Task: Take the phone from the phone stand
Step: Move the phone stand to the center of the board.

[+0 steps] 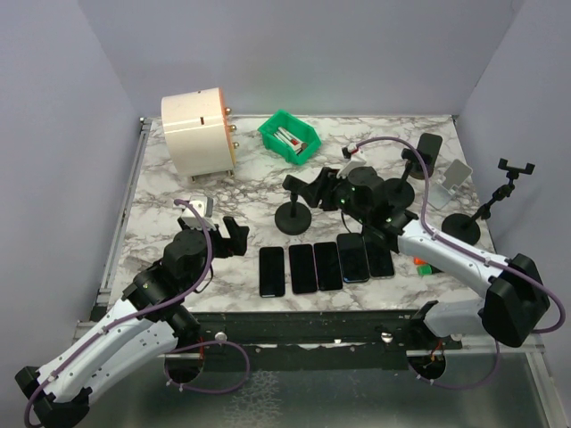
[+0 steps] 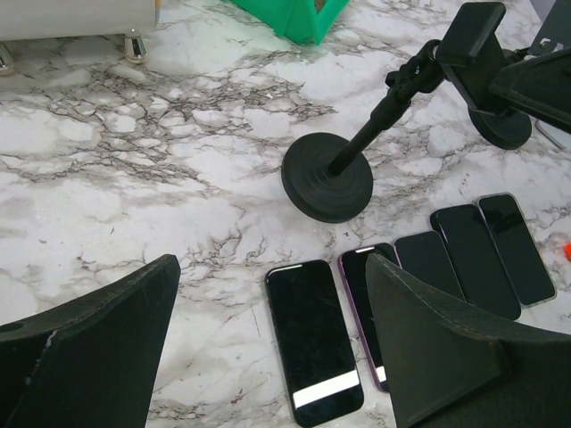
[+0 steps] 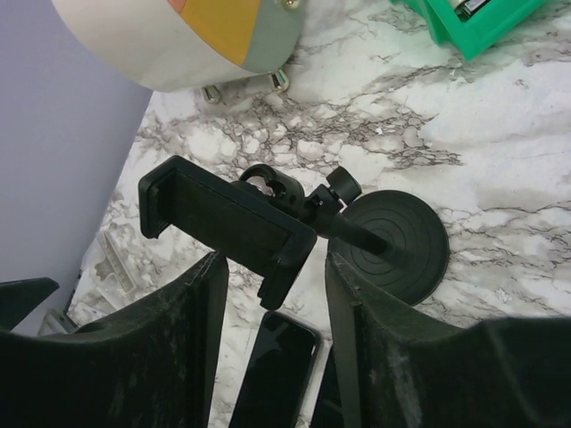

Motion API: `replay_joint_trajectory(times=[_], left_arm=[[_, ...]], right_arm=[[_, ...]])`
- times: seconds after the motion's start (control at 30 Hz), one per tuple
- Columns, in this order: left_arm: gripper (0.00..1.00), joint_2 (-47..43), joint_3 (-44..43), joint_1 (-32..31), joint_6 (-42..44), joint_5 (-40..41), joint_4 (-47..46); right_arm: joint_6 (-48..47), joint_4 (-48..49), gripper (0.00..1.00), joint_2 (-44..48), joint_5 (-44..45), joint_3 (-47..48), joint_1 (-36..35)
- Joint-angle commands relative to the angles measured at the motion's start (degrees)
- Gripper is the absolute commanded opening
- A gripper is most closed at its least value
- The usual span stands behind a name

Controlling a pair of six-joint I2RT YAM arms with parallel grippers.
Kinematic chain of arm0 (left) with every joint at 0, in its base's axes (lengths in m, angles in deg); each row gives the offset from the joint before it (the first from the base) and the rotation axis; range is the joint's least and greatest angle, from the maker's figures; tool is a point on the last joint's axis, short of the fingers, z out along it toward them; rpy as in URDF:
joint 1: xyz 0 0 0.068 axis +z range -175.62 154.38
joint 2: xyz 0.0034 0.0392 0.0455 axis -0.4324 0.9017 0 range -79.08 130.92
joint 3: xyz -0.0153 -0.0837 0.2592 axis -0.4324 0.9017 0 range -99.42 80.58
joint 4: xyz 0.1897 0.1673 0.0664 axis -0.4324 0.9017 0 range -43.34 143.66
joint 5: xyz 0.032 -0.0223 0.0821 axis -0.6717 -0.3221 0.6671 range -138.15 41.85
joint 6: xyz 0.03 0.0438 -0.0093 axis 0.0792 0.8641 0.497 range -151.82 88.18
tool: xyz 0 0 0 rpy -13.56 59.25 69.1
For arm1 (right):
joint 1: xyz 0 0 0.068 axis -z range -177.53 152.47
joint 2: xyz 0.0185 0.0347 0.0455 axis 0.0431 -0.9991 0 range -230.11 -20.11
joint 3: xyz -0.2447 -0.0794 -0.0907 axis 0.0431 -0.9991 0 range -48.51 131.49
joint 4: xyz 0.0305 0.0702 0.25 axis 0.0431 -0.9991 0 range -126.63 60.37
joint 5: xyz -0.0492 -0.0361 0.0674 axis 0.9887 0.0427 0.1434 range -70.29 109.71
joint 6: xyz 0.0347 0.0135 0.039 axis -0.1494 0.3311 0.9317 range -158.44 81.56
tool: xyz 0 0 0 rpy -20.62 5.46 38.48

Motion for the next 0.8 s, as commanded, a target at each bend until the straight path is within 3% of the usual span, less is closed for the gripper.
replay_joint_trajectory(times=[0.0, 0.2, 0.4, 0.77], left_arm=[[0.86, -0.6, 0.5, 0.3, 0.5, 0.7, 0.9], [0.86, -0.4, 0.5, 0.3, 0.5, 0.5, 0.9], [0.86, 0.1, 0.5, 0.3, 0.3, 0.5, 0.9], [0.86, 0.9, 0.4, 0.3, 0.2, 0.5, 0.9]], right_arm=[[1.0, -2.0, 0.49, -1.4, 2.1, 0.1, -0.2], [1.1, -1.7, 0.3, -1.7, 2.6, 0.3, -0.2], [-0.4, -3.0, 0.01, -0.3, 4.5, 0.7, -0.2], [-10.8, -17.7, 0.0, 4.9, 16.8, 10.5, 2.0]])
